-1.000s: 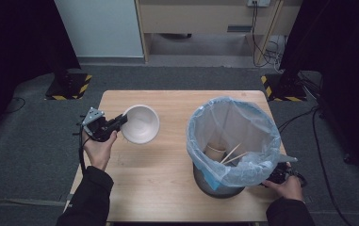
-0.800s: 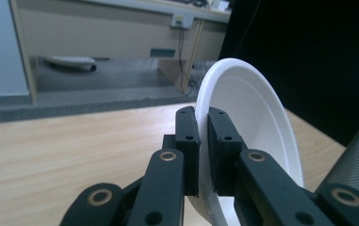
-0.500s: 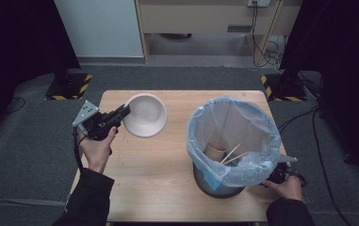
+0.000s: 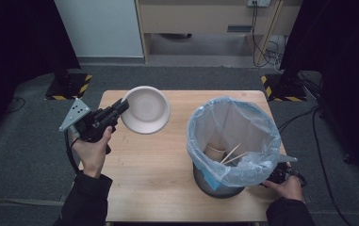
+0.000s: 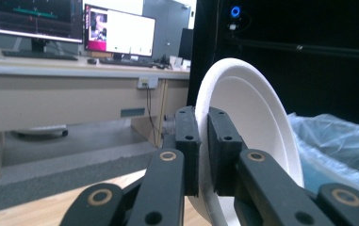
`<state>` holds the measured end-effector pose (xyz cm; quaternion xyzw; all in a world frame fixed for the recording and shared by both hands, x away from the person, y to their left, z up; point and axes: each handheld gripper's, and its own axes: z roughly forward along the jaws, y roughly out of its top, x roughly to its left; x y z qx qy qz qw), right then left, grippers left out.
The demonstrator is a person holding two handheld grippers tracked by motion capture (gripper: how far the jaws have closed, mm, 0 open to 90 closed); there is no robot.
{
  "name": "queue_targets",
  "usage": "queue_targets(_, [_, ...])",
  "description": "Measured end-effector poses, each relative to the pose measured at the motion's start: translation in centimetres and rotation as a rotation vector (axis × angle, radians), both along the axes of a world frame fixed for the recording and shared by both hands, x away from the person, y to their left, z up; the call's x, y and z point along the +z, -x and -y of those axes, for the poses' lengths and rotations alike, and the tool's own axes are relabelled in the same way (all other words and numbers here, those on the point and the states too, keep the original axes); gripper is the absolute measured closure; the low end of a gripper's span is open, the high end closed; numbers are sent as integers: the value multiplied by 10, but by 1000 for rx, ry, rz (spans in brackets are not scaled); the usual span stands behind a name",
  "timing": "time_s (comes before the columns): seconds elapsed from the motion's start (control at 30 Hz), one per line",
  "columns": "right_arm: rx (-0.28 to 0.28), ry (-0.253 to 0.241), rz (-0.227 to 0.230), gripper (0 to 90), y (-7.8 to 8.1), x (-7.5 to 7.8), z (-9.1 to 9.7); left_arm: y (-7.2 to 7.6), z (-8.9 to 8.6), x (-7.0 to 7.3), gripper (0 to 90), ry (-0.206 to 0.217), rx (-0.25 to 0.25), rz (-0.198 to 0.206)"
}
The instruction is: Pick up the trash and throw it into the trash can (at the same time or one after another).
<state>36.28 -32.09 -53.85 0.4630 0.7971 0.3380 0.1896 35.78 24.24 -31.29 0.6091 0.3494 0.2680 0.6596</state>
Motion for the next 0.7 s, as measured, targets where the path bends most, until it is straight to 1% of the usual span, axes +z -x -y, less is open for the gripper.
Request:
queue_targets(0.17, [0, 0, 0, 44, 0, 0, 0, 10, 0, 11, 837, 15, -12, 37])
queue_targets(0.23, [2, 1, 1, 44, 0, 0, 0, 15, 2, 17, 837, 25, -28, 59])
queue_targets(0.27, [2, 1, 1, 44, 0, 0, 0, 15, 2, 17, 837, 25, -28, 59])
queue_targets(0.37, [0, 0, 0, 44, 0, 0, 0, 20, 6, 22, 837, 29, -40, 76])
queue_targets(0.5, [0, 1, -1, 44, 0, 0, 0, 25, 12, 30, 837, 20, -59, 98])
queue_targets(0.7, [1, 2, 0, 44, 0, 0, 0, 28, 18, 38, 837, 24, -76, 121])
